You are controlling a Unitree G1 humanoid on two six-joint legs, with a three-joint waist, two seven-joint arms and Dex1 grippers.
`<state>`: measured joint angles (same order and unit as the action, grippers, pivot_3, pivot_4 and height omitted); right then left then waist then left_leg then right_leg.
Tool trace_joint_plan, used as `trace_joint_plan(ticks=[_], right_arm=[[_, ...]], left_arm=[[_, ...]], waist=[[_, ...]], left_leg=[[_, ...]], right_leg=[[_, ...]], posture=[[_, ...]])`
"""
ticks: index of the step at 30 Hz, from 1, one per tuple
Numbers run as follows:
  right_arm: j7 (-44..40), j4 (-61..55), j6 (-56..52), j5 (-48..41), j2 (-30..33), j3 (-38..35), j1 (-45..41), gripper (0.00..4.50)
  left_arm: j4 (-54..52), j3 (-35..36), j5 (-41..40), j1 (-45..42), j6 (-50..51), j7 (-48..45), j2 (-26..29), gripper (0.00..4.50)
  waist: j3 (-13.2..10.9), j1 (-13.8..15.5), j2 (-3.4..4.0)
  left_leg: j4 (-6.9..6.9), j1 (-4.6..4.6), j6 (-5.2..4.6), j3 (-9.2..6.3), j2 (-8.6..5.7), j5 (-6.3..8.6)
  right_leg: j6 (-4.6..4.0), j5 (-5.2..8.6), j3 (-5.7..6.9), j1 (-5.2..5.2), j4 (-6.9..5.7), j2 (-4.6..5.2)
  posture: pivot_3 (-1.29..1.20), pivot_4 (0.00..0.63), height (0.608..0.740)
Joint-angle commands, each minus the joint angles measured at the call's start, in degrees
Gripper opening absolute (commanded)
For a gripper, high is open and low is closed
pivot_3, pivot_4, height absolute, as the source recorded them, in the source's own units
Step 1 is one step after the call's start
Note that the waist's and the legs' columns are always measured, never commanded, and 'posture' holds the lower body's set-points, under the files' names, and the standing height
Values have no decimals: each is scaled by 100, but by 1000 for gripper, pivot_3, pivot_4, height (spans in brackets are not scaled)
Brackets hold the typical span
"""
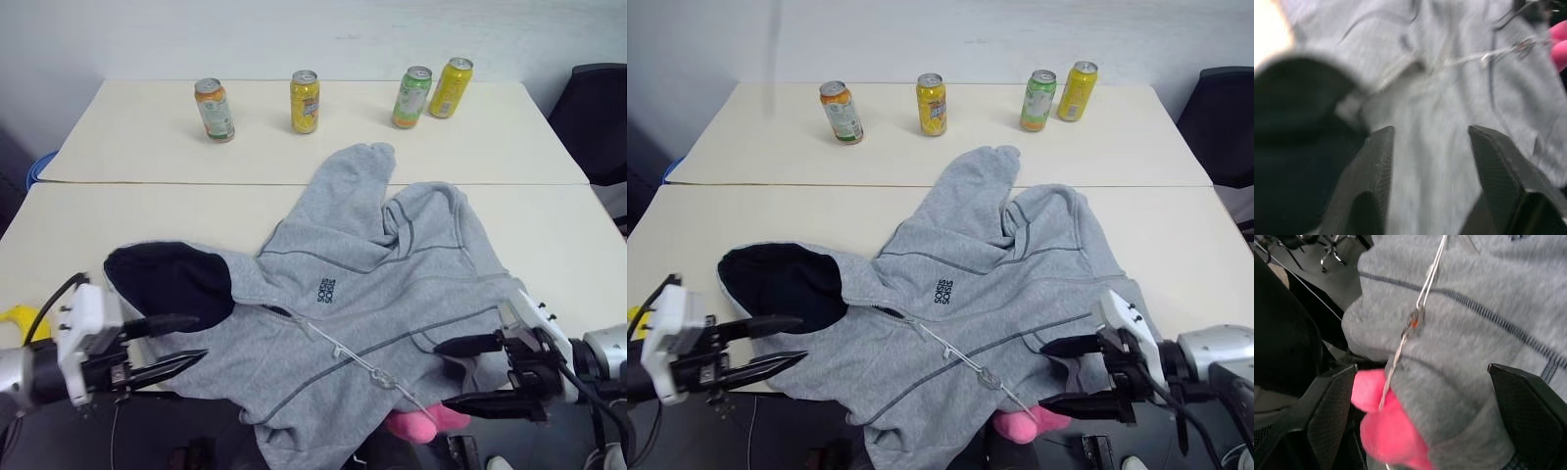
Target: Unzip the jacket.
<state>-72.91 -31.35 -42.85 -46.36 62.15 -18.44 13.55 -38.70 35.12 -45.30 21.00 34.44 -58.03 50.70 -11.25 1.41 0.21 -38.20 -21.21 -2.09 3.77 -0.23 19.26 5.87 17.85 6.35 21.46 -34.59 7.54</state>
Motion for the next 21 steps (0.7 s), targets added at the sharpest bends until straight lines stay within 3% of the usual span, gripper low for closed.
trace_joint_plan(ticks=[1,4,13,16,21], right_arm=[[227,-548,356,210,-233,-62,255,4500],[335,-766,661,399,-404,37,349,4500],[786,-1089,1068,1292,-530,1526,-368,4500],[1196,-1075,362,914,-691,1820,-918,3897],[893,-1070,266,343,-754,1750,-1078,2284]], left_arm=[[-178,-738,95,-425,-128,150,-22,3756],[-169,-1059,172,-625,-157,214,-63,4479],[-76,-1742,458,-813,-363,214,-128,4479],[-73,-1826,532,-833,-401,258,-156,4500],[44,-1918,613,-957,-453,292,-188,4500]], waist=[[0,-5,0],[1,1,-1],[2,4,-4],[2,-1,-5],[2,23,-4]], left_leg=[[0,2,1,1,0,-1],[-2,4,10,3,0,-8],[-7,6,16,2,0,-13],[-8,5,15,1,0,-13],[-8,2,15,-6,0,-13]], right_leg=[[0,0,-1,0,-1,-2],[1,0,0,2,-16,-7],[1,-1,-2,5,-25,-7],[1,-1,-1,4,-24,-6],[1,0,3,4,-22,-5]], posture=[[0,150,740],[0,150,740],[0,150,740],[0,150,740],[0,150,740]])
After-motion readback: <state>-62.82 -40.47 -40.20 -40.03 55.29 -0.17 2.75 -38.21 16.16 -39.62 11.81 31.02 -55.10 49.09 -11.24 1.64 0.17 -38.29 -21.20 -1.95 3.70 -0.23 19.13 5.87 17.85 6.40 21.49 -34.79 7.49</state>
